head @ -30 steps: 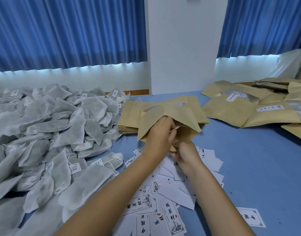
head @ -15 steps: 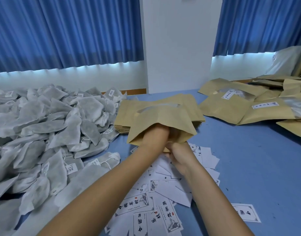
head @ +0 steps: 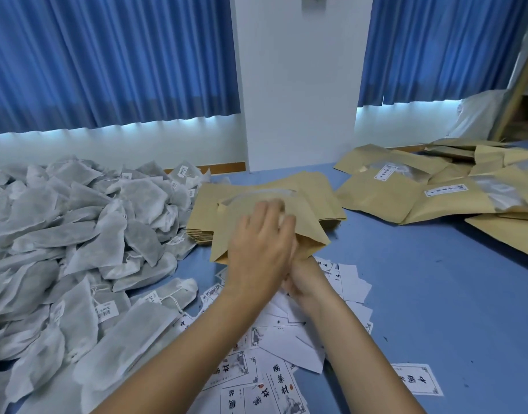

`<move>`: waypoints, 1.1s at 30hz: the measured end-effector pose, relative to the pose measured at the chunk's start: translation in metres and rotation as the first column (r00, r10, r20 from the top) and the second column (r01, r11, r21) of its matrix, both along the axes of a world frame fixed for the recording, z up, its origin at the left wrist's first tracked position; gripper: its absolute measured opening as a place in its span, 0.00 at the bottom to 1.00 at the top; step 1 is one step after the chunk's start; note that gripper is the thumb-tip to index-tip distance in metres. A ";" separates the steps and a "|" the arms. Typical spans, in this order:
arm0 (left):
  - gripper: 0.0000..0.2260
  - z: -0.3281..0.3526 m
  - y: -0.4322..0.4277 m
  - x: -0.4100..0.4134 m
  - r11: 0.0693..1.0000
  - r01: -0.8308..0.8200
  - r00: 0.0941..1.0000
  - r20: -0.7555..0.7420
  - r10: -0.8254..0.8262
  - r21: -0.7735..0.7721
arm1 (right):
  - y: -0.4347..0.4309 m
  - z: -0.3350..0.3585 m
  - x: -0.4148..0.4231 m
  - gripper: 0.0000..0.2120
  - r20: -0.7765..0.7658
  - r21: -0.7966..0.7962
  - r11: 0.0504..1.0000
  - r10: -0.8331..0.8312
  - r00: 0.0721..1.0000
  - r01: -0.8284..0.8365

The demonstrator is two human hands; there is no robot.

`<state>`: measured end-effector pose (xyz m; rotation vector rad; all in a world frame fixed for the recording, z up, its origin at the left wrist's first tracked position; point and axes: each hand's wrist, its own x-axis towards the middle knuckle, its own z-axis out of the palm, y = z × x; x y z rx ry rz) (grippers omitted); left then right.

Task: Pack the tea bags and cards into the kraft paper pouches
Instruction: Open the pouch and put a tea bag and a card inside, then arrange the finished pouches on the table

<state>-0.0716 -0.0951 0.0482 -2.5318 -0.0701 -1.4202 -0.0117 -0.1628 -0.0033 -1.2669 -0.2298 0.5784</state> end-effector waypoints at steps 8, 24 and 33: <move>0.03 -0.037 0.005 0.005 0.957 -0.115 0.946 -0.322 0.024 -0.267 | -0.001 0.016 -0.007 0.14 -0.197 0.317 0.948 0.046 0.979 0.019; 0.08 -0.063 0.030 -0.004 -0.715 0.345 0.878 0.478 0.017 -0.608 | 0.009 0.000 0.002 0.07 -0.135 0.094 0.981 -0.153 0.979 0.167; 0.07 -0.061 0.038 -0.009 -0.655 0.406 0.880 0.467 0.091 -0.637 | -0.007 -0.005 0.016 0.07 0.016 -0.052 0.968 -0.246 0.969 0.247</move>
